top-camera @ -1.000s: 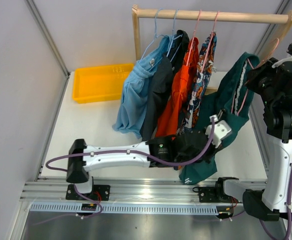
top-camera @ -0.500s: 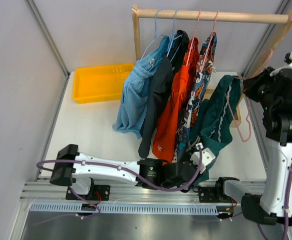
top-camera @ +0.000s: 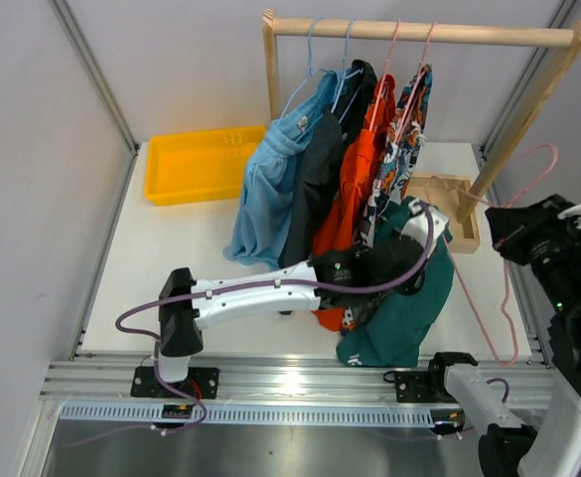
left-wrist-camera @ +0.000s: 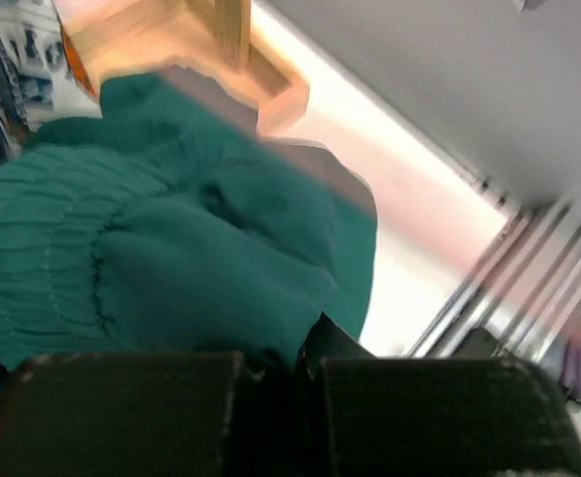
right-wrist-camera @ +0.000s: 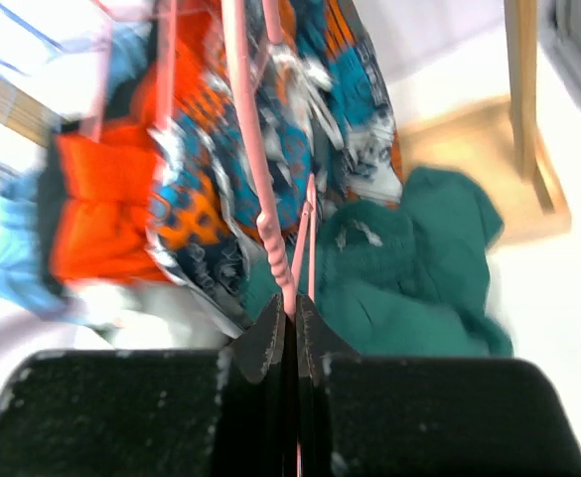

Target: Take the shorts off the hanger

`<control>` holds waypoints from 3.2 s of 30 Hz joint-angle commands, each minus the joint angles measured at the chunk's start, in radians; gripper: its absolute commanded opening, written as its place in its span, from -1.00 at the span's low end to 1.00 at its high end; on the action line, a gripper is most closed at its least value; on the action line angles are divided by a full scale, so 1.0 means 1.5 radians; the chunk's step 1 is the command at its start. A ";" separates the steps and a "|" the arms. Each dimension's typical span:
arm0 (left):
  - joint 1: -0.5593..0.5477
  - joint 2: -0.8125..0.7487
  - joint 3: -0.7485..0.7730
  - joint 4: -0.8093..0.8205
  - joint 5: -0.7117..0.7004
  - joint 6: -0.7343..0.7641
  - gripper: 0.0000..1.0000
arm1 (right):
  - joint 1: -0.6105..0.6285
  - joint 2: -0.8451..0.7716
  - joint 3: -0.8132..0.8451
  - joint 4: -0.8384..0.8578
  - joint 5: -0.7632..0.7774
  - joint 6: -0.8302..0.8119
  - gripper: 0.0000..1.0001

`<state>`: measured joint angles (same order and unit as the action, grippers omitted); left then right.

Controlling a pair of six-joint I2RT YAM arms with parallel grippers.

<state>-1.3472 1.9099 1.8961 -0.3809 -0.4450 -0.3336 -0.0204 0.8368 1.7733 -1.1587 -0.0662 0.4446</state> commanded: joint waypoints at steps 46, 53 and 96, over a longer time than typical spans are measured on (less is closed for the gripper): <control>-0.462 -0.507 -0.268 -0.701 -0.409 -0.433 -1.00 | -0.032 0.333 -0.060 0.470 0.095 0.006 -0.35; -0.306 -0.626 -0.236 -0.679 -0.441 -0.312 -1.00 | -0.045 0.172 -0.177 0.419 0.113 -0.030 0.99; 0.803 0.032 0.434 0.306 -0.018 0.238 -1.00 | -0.013 -0.043 -0.416 0.366 0.032 -0.031 0.99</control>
<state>-0.1539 1.9598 2.5225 -0.1055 -0.5159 0.0185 -0.0448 0.7906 1.1488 -0.6170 -0.0494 0.4248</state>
